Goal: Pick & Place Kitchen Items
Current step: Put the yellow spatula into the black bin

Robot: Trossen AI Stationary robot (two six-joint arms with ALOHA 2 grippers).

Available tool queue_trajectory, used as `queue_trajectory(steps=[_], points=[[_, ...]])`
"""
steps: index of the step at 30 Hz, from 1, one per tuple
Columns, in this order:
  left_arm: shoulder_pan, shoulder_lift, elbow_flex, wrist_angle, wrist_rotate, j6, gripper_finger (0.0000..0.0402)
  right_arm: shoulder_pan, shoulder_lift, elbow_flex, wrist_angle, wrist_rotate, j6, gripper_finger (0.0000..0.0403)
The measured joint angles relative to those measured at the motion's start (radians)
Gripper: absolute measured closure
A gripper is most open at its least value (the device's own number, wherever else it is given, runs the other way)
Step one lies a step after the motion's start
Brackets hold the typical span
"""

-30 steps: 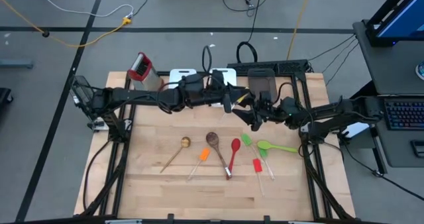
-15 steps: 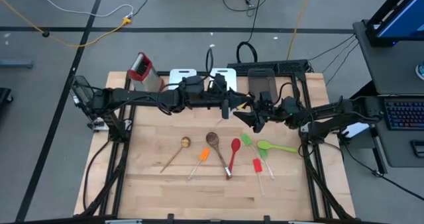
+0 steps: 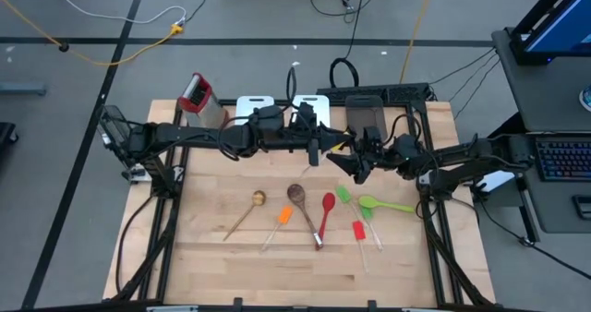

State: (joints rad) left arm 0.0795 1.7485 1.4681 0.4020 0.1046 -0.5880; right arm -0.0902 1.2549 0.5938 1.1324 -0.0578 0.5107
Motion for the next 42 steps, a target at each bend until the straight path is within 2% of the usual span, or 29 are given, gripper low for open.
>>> queue_trajectory(steps=[10, 15, 34, 38, 42], points=[[0.001, 0.009, 0.0, -0.005, 0.039, 0.004, 0.0391, -0.001, 0.0, 0.0, 0.001, -0.025, 0.0, 0.0113], [-0.004, 0.033, 0.0, 0.026, 0.061, -0.014, 0.0391, -0.001, -0.001, 0.0, -0.017, -0.029, 0.002, 0.0132], [0.0, 0.041, -0.001, 0.043, 0.07, -0.025, 0.0392, -0.001, -0.001, 0.002, -0.091, -0.05, 0.04, 0.0255], [0.0, 0.04, -0.001, 0.048, 0.079, -0.04, 0.0392, -0.004, 0.0, 0.001, -0.101, -0.053, 0.042, 0.0303], [0.0, 0.04, -0.001, 0.045, 0.086, -0.047, 0.0392, -0.014, 0.0, 0.001, -0.118, -0.062, 0.039, 0.0372]])
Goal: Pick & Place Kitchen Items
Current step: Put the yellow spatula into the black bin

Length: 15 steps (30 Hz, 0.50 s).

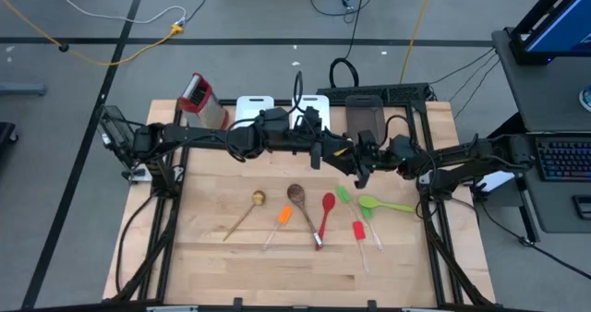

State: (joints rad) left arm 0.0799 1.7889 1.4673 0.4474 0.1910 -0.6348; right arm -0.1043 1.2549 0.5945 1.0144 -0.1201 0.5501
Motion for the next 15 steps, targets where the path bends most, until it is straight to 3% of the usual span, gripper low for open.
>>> queue_trajectory(steps=[2, 10, 15], points=[[0.001, 0.0, 0.0, -0.005, -0.002, -0.003, 0.0392, -0.004, 0.0, 0.0, -0.001, -0.008, -0.012, 0.0391], [0.001, 0.0, 0.0, -0.004, 0.014, -0.003, 0.0392, -0.005, 0.0, 0.0, -0.002, -0.016, -0.015, 0.0397], [0.001, 0.0, 0.0, -0.003, 0.02, -0.008, 0.034, -0.007, -0.001, 0.0, -0.02, 0.011, -0.016, 0.0398]])
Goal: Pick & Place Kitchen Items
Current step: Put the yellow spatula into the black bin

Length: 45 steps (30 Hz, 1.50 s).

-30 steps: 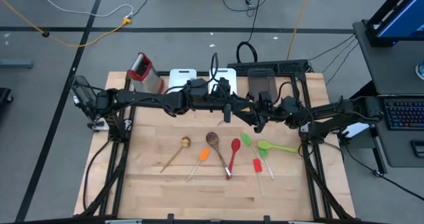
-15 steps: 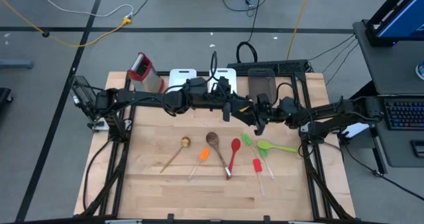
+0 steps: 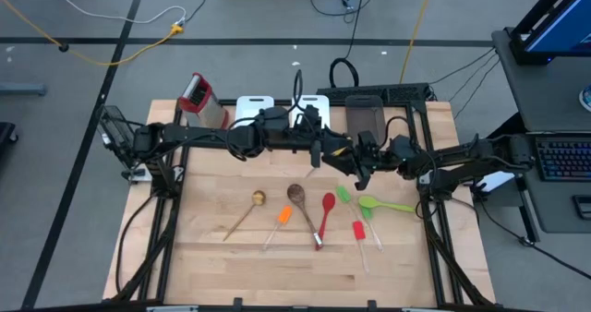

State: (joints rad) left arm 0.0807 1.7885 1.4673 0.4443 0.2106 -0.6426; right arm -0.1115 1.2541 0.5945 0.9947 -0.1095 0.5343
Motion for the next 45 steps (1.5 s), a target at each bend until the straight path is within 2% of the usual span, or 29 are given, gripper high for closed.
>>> queue_trajectory(steps=[10, 14, 17, 24, 30, 32, 37, 41, 45], points=[[0.022, 0.0, 0.0, -0.003, 0.003, -0.034, 0.02, -0.028, 0.0, 0.0, -0.084, 0.061, 0.023, 0.0399], [0.052, -0.01, 0.0, -0.024, 0.042, -0.025, 0.0164, -0.042, 0.0, 0.0, -0.127, 0.06, 0.041, 0.0399], [0.093, -0.044, 0.0, -0.119, 0.059, 0.037, 0.0147, -0.043, 0.002, -0.001, -0.144, 0.058, 0.058, 0.04], [0.208, -0.105, 0.002, -0.391, 0.057, 0.079, 0.0134, -0.071, -0.049, -0.003, -0.301, 0.098, 0.062, 0.04], [0.262, -0.153, 0.005, -0.573, 0.076, 0.148, 0.0133, -0.156, -0.136, -0.003, -0.432, 0.109, 0.017, 0.04], [0.27, -0.153, 0.002, -0.634, 0.07, 0.156, 0.0133, -0.197, -0.17, -0.002, -0.514, 0.145, -0.003, 0.04], [0.268, -0.158, 0.002, -0.69, 0.066, 0.216, 0.0133, -0.325, -0.274, -0.001, -0.756, 0.271, -0.01, 0.04], [0.263, -0.154, 0.002, -0.712, 0.052, 0.239, 0.0133, -0.45, -0.312, 0.032, -0.947, 0.27, 0.038, 0.04], [0.262, -0.155, 0.002, -0.709, 0.051, 0.241, 0.0133, -0.558, -0.273, 0.132, -1.154, 0.268, 0.028, 0.04]])
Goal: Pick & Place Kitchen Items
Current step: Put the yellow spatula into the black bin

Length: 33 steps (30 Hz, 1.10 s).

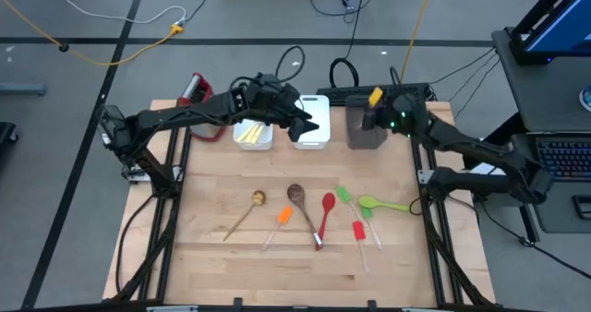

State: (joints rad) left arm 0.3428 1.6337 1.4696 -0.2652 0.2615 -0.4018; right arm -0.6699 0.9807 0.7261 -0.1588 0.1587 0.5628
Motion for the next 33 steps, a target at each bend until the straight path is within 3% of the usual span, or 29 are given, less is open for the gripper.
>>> queue_trajectory(steps=[7, 16, 25, 33], points=[[-0.007, 0.0, 0.0, -0.001, -0.001, 0.008, 0.0133, -0.12, 0.164, 0.141, -0.17, -0.144, 0.008, 0.04], [-0.021, 0.0, 0.0, 0.0, -0.001, 0.015, 0.0133, -0.237, 0.333, 0.245, -0.234, -0.309, 0.104, 0.04], [-0.023, 0.0, -0.001, -0.001, -0.001, 0.029, 0.0133, -0.341, 0.373, 0.251, -0.271, -0.648, 0.23, 0.04], [-0.026, 0.001, -0.001, -0.001, -0.001, 0.052, 0.0133, -0.425, 0.336, 0.251, -0.394, -0.73, 0.29, 0.0399]])
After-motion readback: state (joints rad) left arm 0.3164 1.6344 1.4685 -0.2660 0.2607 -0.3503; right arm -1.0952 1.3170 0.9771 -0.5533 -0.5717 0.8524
